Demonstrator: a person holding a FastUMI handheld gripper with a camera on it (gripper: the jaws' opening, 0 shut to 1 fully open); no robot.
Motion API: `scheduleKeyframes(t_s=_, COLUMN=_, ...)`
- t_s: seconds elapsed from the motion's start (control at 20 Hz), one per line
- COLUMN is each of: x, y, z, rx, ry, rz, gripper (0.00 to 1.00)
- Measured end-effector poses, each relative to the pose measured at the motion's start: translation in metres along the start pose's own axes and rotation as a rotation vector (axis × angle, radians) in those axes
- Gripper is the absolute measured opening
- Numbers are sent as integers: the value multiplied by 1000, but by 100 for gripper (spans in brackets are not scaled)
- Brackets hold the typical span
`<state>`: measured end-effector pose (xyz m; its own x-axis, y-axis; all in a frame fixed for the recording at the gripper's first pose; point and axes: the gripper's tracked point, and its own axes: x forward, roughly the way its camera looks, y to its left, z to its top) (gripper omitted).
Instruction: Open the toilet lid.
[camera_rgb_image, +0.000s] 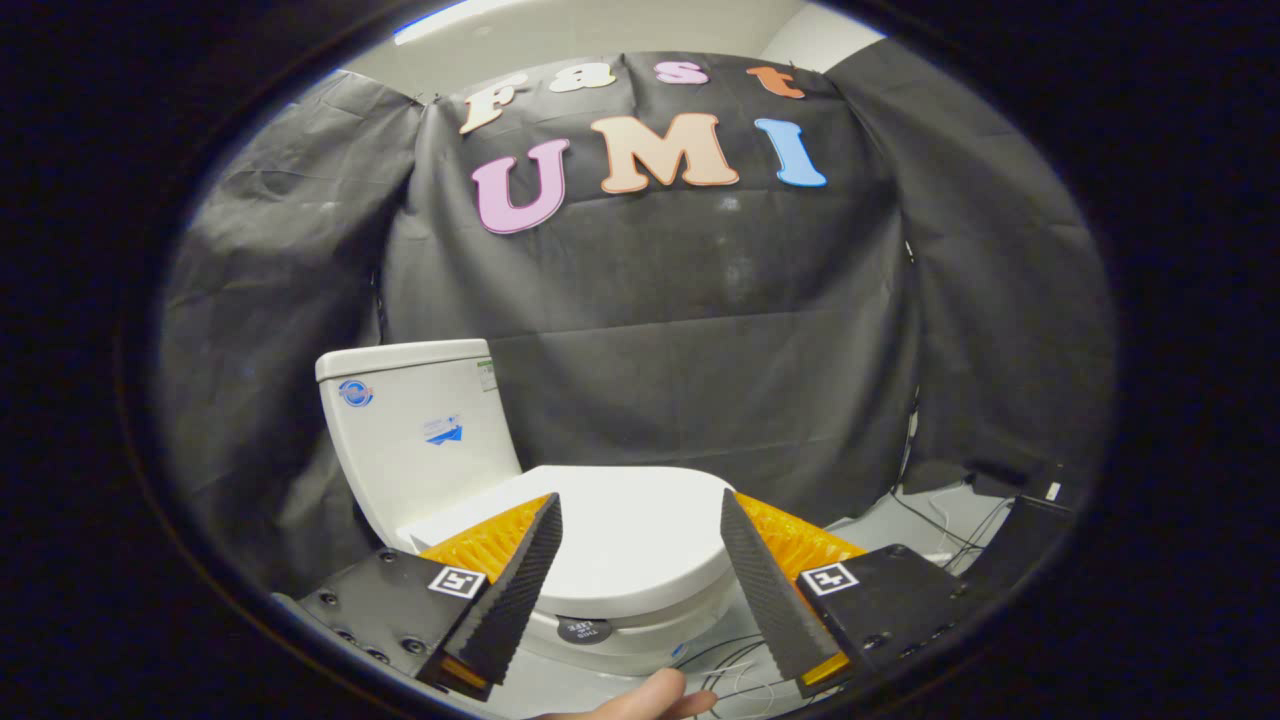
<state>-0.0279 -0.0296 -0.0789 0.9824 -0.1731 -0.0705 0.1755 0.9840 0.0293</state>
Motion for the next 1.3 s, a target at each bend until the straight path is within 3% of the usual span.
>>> scheduleKeyframes(t_s=0.35, x=9, y=6, z=-43, rx=163, ry=82, rz=20, gripper=99)
scheduleKeyframes(t_s=0.85, x=15, y=16, z=-83, rx=636, ry=118, rz=55, gripper=98)
scheduleKeyframes(t_s=1.05, x=10, y=15, z=-115, rx=799, ry=186, rz=5, gripper=97)
scheduleKeyframes(t_s=1.3, x=4, y=23, z=-161, rx=912, ry=312, rz=-45, gripper=97)
